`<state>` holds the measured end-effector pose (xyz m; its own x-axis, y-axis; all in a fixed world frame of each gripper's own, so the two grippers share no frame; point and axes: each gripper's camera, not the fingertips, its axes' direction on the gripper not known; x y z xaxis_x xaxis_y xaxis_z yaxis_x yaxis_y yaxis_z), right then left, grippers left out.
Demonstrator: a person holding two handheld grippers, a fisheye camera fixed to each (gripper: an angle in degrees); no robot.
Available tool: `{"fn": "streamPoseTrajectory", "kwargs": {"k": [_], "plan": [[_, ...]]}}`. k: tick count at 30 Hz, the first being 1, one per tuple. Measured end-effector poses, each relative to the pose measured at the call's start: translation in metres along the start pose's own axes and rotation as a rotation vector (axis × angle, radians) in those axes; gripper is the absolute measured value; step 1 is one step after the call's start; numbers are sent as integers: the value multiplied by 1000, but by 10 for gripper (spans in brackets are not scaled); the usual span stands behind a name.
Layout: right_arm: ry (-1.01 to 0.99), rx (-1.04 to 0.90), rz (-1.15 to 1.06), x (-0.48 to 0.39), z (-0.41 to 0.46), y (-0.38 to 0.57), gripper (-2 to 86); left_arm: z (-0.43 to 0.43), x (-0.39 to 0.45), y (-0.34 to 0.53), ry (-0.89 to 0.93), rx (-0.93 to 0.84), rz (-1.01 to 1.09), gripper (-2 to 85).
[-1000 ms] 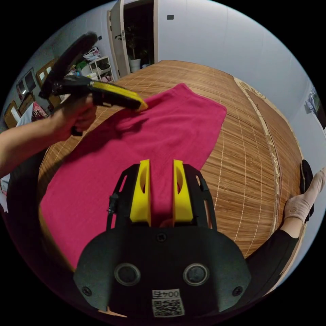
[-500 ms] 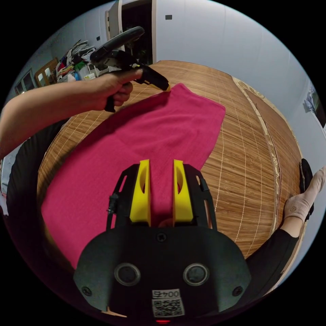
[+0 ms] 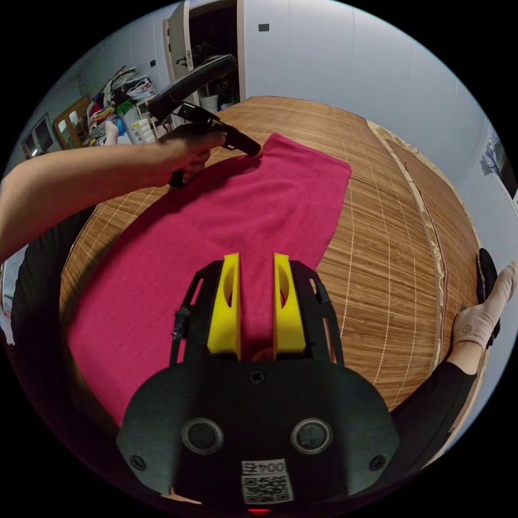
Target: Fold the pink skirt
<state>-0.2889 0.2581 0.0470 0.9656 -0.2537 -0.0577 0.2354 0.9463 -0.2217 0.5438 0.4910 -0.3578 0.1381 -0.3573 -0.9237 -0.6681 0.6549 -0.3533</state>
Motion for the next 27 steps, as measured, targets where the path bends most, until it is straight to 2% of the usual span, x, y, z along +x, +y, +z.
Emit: {"fn": "streamPoseTrajectory", "kwargs": {"k": [4, 9, 18, 27], "plan": [[-3, 0, 4, 0, 2, 7, 97, -17, 0, 9, -32, 2, -27, 13], [-11, 0, 23, 2, 4, 17, 88, -72, 12, 38, 2, 126, -22, 17], [-3, 2, 18, -2, 7, 35, 88, -70, 43, 103, 7, -20, 62, 48], [-3, -2, 15, -6, 9, 53, 94, -94, 45, 138, 23, 25, 75, 71]]}}
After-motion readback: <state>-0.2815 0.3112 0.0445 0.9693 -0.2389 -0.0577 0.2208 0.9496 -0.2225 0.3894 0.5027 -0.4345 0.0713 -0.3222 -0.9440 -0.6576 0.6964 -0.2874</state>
